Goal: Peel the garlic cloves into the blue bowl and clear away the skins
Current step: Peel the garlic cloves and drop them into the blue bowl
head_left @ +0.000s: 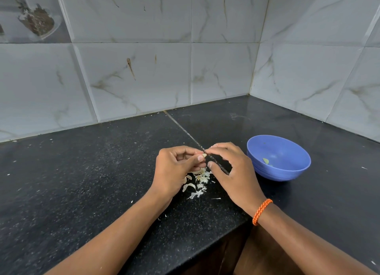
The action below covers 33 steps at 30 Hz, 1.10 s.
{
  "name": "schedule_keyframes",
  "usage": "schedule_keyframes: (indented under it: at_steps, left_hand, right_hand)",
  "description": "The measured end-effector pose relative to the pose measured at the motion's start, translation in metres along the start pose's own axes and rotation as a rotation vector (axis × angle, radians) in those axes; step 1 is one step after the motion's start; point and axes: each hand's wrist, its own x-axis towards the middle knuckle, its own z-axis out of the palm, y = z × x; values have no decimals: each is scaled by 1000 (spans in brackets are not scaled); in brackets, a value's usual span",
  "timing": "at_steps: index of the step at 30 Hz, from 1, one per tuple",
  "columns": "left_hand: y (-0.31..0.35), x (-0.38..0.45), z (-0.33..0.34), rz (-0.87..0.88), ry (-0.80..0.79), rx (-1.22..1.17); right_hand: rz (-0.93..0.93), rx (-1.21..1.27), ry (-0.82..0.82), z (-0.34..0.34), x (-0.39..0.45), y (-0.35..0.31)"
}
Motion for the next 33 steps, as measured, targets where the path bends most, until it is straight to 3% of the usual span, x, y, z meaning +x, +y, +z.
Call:
schedule_keyframes:
  at_steps: [12, 23, 33]
  left_hand:
    - [-4, -1, 3, -29, -65, 9]
    - [-4, -2, 3, 23, -5, 84]
    - [-2, -2, 2, 32, -7, 92]
  right_hand:
    - [-9, 68, 107, -1, 1, -2]
    - [-52, -8, 122, 1, -1, -4]
    - [1, 100, 86, -1, -2, -5]
